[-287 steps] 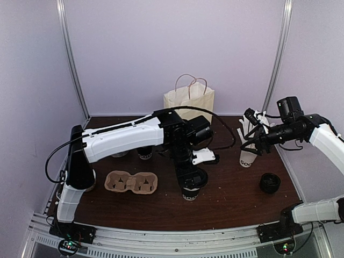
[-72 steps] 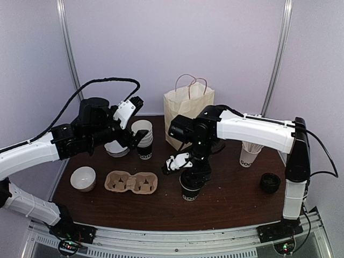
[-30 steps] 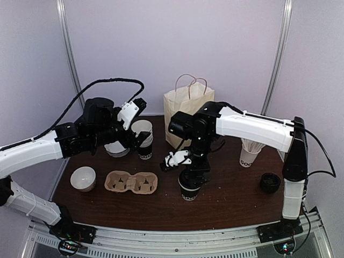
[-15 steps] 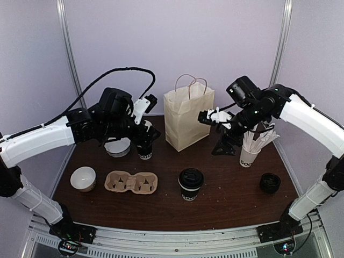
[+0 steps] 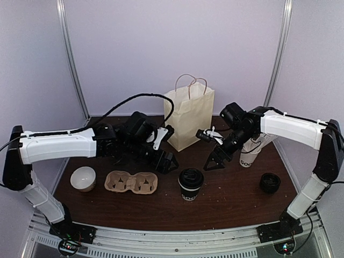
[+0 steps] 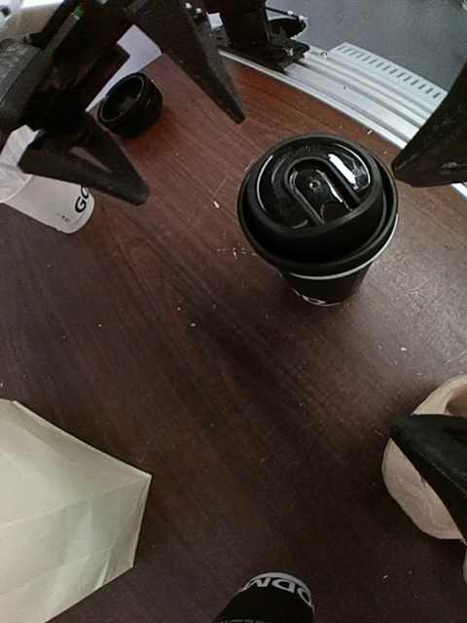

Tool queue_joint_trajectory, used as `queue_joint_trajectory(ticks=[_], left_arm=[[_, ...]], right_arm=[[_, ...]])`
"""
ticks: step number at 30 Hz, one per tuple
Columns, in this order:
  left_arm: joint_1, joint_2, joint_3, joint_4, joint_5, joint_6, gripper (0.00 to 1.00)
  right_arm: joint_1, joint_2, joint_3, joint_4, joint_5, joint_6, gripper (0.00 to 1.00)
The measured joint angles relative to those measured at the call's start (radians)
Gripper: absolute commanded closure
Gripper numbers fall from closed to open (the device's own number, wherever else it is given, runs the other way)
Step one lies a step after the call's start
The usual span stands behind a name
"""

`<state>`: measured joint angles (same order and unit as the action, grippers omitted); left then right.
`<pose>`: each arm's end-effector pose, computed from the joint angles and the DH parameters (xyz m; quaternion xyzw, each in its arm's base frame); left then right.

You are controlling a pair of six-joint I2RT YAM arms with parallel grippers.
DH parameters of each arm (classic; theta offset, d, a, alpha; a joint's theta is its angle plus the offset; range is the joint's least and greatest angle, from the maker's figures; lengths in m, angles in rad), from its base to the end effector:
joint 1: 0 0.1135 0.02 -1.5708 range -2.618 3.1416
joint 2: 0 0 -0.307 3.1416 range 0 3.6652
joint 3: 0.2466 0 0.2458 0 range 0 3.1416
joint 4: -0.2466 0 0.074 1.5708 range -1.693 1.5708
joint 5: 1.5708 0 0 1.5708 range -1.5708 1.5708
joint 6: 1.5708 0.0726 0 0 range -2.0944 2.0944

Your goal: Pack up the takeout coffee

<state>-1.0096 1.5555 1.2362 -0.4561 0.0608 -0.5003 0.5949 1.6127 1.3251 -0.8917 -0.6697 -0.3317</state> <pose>0.1905 -0.3114 0.3001 0.2435 0.8888 -0.2857 0.2627 0.2467 0.2214 0.2891 -0.4712 0.8002 0.3437 0.1398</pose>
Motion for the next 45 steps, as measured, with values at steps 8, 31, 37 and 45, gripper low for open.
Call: queue_joint_trajectory(ticks=[8,31,37,45], left_arm=[[0.0,0.027,-0.004,0.022,0.044,-0.108,0.13],[0.0,0.146,-0.004,0.09,0.101,-0.165,0.18],[0.0,0.145,-0.011,0.091,0.101,-0.165,0.18],[0.0,0.097,-0.047,0.109,0.096,-0.167,0.27]], right_arm=[[0.0,0.067,-0.032,0.027,-0.145,0.035,0.24],[0.018,0.206,0.008,0.009,-0.293,0.043,0.39],[0.038,0.206,0.013,0.001,-0.291,0.04,0.39],[0.04,0.223,0.049,-0.025,-0.279,0.044,0.4]])
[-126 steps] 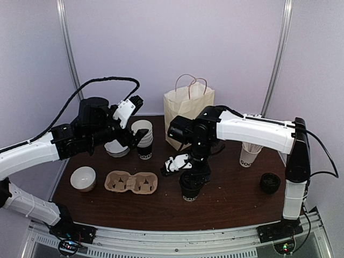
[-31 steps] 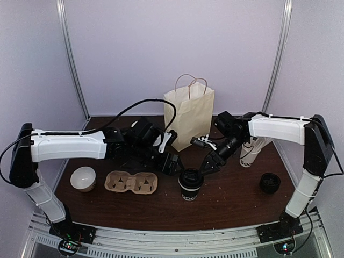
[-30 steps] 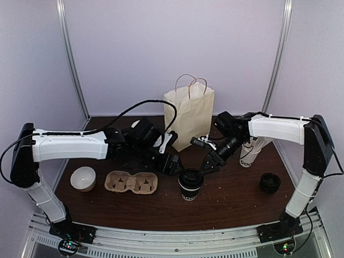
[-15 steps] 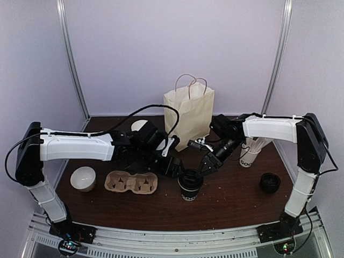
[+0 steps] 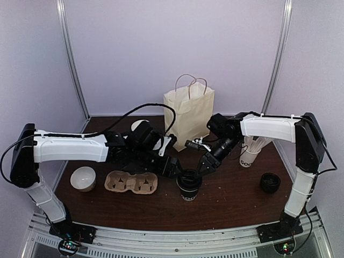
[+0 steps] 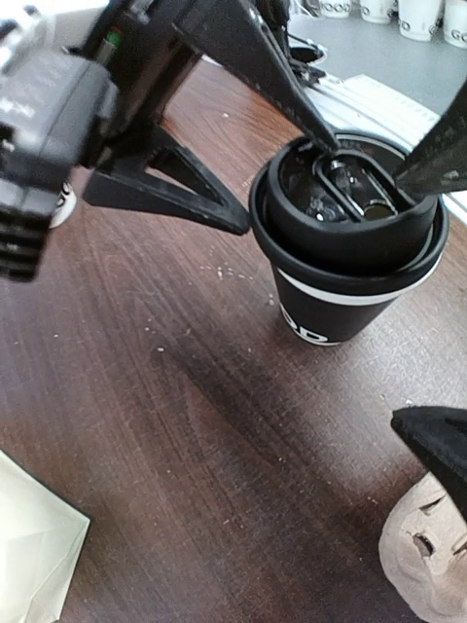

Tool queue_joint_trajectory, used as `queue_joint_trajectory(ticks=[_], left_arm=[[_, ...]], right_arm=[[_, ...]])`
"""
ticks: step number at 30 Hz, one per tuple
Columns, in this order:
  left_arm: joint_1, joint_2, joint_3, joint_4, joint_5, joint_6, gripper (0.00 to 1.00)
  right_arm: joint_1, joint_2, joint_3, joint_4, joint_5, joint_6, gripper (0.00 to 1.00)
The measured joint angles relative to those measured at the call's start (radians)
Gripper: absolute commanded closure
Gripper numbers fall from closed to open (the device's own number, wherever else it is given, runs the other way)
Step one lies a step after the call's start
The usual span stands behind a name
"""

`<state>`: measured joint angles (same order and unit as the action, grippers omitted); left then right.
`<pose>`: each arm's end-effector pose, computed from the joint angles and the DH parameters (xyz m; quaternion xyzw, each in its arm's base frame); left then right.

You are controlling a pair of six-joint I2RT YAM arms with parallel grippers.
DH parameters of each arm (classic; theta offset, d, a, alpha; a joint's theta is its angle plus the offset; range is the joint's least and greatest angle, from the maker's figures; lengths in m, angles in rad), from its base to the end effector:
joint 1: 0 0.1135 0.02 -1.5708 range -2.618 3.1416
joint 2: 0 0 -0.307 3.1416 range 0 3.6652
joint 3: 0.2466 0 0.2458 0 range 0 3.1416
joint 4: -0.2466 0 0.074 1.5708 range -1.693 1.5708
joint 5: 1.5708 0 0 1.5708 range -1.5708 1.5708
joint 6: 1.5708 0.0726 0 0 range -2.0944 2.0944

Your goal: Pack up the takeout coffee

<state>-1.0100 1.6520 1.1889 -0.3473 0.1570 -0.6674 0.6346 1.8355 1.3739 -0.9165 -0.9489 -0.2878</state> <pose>0.1954 -0.3324 0.2611 0.1865 0.9072 -0.3238 0.1931 0.2571 0.2626 0.2432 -0.4334 0.7734 0.4627 0.0058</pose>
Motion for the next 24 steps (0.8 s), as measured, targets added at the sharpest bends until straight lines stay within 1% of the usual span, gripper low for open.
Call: queue_joint_trajectory(ticks=[5,10,16,21,24], left_arm=[[0.0,-0.037,-0.028,0.008,-0.011,-0.039,0.33],[0.0,-0.056,-0.06,0.007,-0.018,-0.085,0.36],[0.0,-0.048,-0.061,0.039,0.027,-0.117,0.41],[0.0,-0.023,-0.061,0.063,0.057,-0.132,0.52],[0.0,-0.008,-0.061,0.063,0.069,-0.143,0.61]], right_arm=[[0.0,0.008,0.01,-0.016,0.0,0.0,0.4],[0.0,0.011,0.014,-0.025,0.0,0.0,0.41],[0.0,0.016,0.017,-0.034,-0.001,0.0,0.4],[0.0,0.016,0.017,-0.037,-0.001,0.0,0.4],[0.0,0.016,0.017,-0.039,-0.001,0.0,0.4]])
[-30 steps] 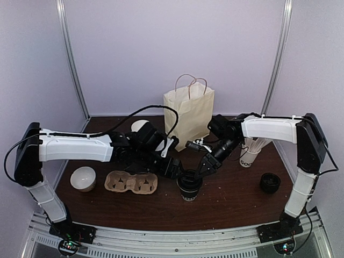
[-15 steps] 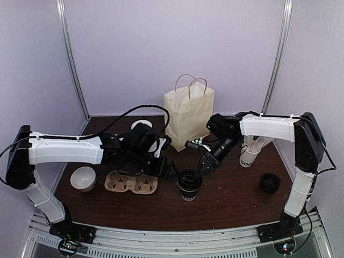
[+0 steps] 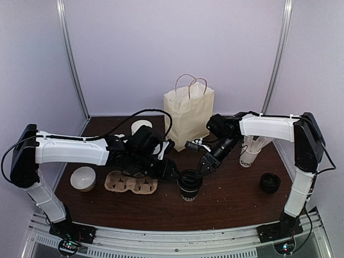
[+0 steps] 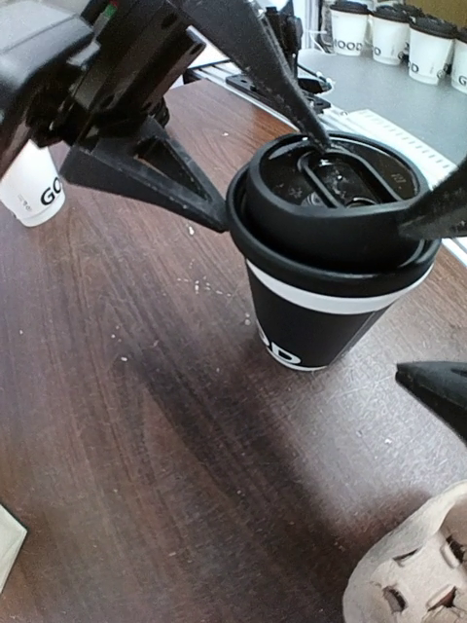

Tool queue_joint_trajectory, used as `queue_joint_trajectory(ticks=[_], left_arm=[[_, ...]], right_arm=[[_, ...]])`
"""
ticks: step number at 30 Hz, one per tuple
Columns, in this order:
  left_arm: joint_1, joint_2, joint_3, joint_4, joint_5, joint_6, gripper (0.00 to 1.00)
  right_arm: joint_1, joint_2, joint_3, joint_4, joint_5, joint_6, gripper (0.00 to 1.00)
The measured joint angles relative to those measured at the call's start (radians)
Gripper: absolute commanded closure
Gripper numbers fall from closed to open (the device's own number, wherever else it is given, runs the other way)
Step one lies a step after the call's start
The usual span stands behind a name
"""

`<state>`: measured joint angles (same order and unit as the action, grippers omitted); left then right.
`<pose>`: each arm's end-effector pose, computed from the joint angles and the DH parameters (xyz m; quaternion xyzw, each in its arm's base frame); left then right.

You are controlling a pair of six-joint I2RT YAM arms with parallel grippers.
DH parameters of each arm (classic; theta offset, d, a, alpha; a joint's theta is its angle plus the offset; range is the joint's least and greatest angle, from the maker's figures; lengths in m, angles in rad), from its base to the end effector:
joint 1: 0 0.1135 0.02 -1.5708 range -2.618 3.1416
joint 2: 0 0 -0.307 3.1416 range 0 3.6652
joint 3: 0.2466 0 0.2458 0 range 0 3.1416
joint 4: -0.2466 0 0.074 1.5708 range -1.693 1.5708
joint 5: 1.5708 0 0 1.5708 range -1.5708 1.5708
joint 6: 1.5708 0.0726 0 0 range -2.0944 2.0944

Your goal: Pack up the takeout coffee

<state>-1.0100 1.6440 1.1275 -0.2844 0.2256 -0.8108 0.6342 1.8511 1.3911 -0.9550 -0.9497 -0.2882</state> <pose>0.1884 -0.3305 0.2502 0.1336 0.9122 -0.3587 0.1465 0.2576 0.2628 0.2416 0.4264 -0.7782 -0.4609 0.0103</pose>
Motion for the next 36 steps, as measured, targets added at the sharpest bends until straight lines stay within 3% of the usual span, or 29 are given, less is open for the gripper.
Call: queue_joint_trajectory(ticks=[12,23,36], left_arm=[[0.0,0.014,-0.01,0.035,0.039,-0.047,0.64],[0.0,0.04,-0.004,0.055,0.068,-0.051,0.84],[0.026,0.084,0.021,0.084,0.113,-0.051,0.88]], right_arm=[[0.0,0.0,0.0,-0.011,0.001,0.0,0.4],[0.0,0.002,0.0,-0.026,0.001,-0.001,0.4],[-0.01,0.015,0.0,-0.036,0.003,-0.001,0.44]])
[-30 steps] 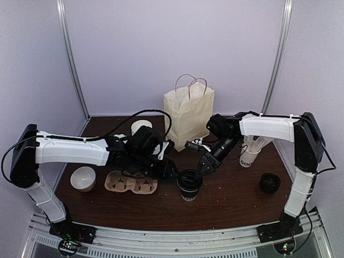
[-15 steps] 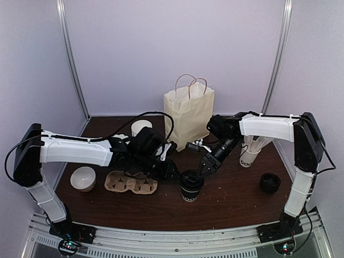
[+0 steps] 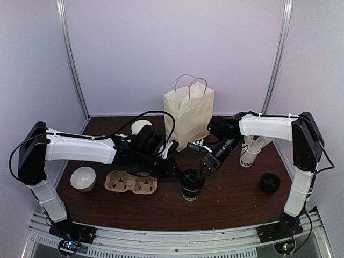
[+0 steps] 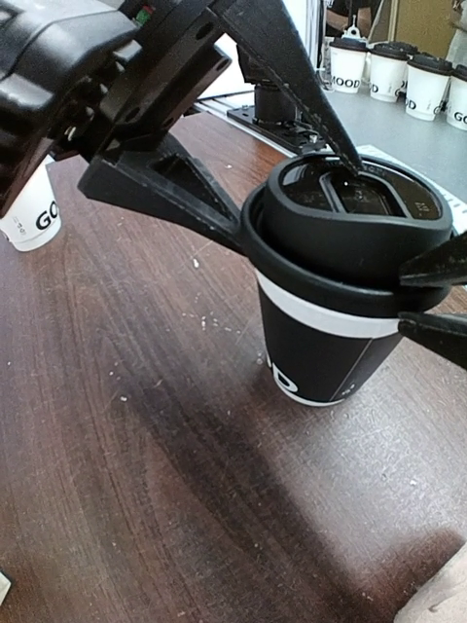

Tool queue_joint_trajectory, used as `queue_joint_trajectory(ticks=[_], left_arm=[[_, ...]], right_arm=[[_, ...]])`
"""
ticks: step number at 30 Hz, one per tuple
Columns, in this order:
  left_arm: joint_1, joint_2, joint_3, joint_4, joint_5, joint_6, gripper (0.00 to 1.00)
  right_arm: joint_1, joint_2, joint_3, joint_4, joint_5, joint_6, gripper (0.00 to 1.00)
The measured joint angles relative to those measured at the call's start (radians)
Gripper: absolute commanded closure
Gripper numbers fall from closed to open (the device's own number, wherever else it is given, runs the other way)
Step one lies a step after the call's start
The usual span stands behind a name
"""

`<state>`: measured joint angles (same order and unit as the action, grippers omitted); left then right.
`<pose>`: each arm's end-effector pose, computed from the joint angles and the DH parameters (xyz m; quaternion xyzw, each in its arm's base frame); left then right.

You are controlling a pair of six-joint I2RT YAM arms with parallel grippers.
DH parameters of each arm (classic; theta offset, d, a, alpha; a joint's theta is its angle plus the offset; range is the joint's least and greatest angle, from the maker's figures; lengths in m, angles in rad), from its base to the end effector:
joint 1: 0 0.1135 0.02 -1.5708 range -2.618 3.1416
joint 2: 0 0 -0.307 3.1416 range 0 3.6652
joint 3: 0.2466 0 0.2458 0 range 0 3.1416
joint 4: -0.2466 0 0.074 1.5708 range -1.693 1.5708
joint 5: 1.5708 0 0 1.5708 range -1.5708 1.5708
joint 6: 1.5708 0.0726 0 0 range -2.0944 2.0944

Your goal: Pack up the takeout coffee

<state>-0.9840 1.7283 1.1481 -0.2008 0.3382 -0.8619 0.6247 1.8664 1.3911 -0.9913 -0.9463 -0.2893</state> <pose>0.2023 -0.3478 0.2359 0.1201 0.9042 -0.3961 0.1050 0.2583 0.2589 0.2356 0.4135 -0.7872 -0.4564 0.0303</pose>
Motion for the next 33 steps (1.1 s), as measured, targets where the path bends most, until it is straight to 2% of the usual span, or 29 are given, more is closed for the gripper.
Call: queue_joint_trajectory(ticks=[2,4,6,8,17,22,33], left_arm=[[0.004,0.005,0.004,-0.001,0.013,0.0,0.83],[0.007,0.006,0.004,-0.001,0.018,0.004,0.74],[0.012,0.007,-0.001,0.0,0.016,0.008,0.7],[0.016,0.005,-0.008,0.006,0.015,0.015,0.64],[0.016,0.004,-0.009,0.02,-0.003,0.08,0.61],[0.015,0.01,0.007,0.019,-0.021,0.114,0.6],[0.003,0.032,0.023,0.043,-0.024,0.14,0.57]], right_arm=[[-0.003,0.004,0.002,-0.004,-0.005,-0.002,0.47],[-0.005,0.007,0.006,-0.009,-0.011,-0.003,0.48],[-0.009,0.007,0.006,-0.013,-0.018,-0.003,0.49],[-0.01,0.007,0.008,-0.015,-0.023,-0.002,0.55],[-0.038,0.015,0.014,-0.037,-0.057,0.001,0.55],[-0.042,0.03,0.031,-0.056,-0.067,-0.011,0.33],[-0.045,-0.006,0.047,-0.069,-0.008,-0.051,0.2]])
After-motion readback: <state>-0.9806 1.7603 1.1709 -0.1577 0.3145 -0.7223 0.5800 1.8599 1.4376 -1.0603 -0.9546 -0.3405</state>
